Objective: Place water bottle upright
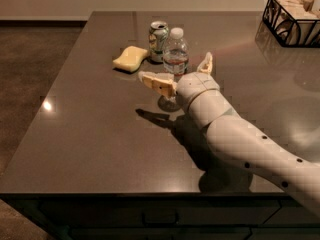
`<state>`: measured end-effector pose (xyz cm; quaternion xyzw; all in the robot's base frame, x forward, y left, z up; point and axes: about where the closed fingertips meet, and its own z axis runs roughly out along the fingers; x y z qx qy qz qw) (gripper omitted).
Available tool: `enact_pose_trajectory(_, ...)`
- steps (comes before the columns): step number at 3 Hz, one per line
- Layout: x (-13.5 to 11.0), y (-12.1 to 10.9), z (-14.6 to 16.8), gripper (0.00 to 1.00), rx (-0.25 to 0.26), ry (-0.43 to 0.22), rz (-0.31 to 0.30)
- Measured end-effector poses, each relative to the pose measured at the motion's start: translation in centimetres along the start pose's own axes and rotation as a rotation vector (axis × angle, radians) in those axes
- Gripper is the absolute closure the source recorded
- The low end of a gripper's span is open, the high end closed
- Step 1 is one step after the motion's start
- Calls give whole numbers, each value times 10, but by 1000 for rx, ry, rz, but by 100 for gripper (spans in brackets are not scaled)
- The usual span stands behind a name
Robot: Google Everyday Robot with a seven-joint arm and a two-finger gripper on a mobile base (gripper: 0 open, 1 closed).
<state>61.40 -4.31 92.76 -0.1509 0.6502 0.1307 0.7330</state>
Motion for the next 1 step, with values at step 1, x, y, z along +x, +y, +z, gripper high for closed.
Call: enact_pose_trajectory(1, 0, 0, 0, 0, 0, 0, 0)
